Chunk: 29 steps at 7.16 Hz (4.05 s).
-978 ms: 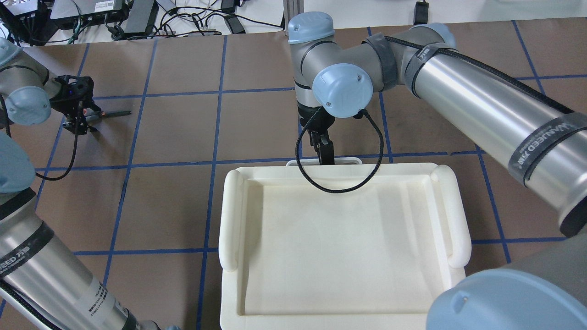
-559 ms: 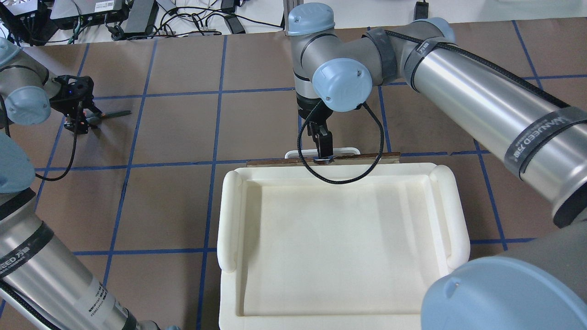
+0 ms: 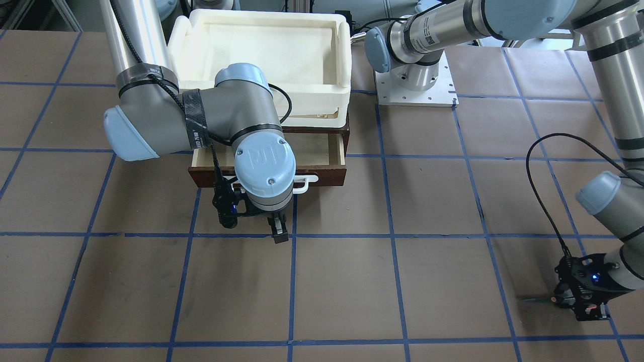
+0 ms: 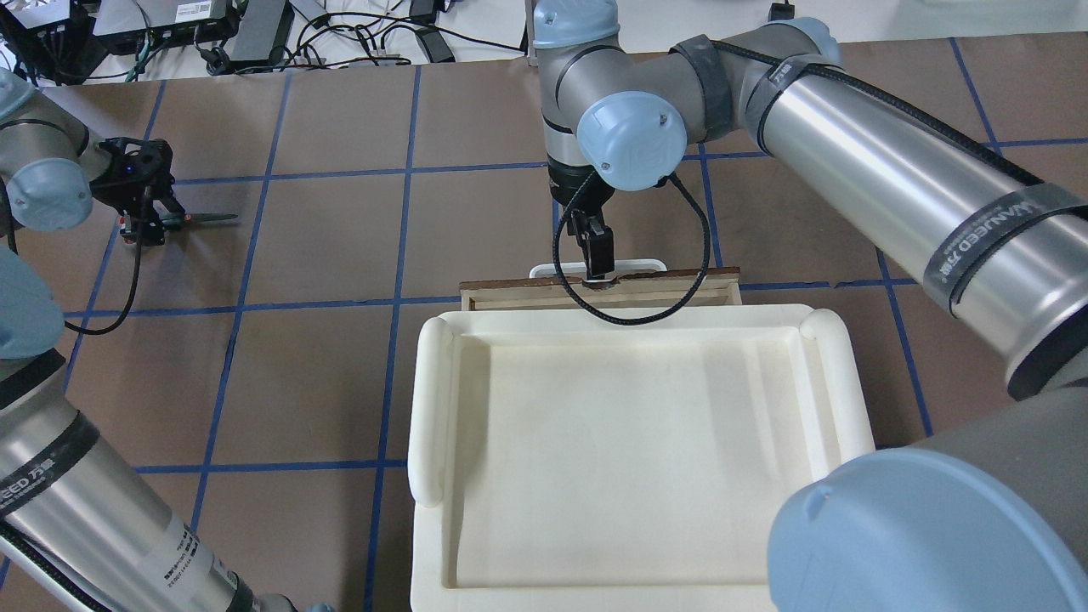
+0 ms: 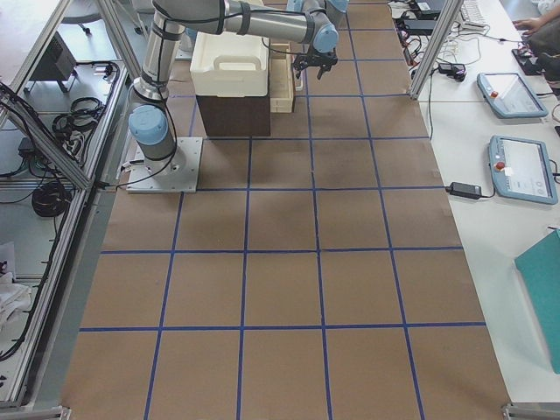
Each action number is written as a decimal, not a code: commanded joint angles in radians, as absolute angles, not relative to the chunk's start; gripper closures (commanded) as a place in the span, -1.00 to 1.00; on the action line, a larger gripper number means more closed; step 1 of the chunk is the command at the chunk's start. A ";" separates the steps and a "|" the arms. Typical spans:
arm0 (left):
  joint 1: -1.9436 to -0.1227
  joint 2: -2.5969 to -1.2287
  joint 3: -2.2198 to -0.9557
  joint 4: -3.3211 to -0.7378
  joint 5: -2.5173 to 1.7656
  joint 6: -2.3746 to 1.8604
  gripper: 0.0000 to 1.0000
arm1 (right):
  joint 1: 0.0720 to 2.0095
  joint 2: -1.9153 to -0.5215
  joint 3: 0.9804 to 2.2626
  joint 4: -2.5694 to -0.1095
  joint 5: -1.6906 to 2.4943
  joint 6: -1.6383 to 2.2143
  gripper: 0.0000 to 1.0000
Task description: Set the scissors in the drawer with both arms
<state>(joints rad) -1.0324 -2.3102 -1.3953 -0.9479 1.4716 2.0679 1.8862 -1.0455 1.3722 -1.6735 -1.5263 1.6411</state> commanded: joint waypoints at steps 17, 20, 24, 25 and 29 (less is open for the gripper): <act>-1.722 -1.642 -1.370 -1.722 1.557 -0.095 0.60 | 1.822 -0.950 1.224 -1.689 -1.538 1.539 -1.00; -1.665 -1.629 -1.419 -1.715 1.568 0.562 0.59 | 1.822 -0.936 1.201 -1.689 -1.525 1.539 -1.00; -1.594 -1.664 -1.420 -1.668 1.568 1.127 0.61 | 1.822 -0.928 1.192 -1.689 -1.523 1.520 -1.00; -1.595 -1.663 -1.422 -1.655 1.568 1.228 0.61 | 1.822 -0.931 1.192 -1.687 -1.522 1.522 -1.00; -1.612 -1.632 -1.442 -1.643 1.571 1.388 0.59 | 1.822 -1.066 1.200 -1.641 -1.539 1.462 -0.93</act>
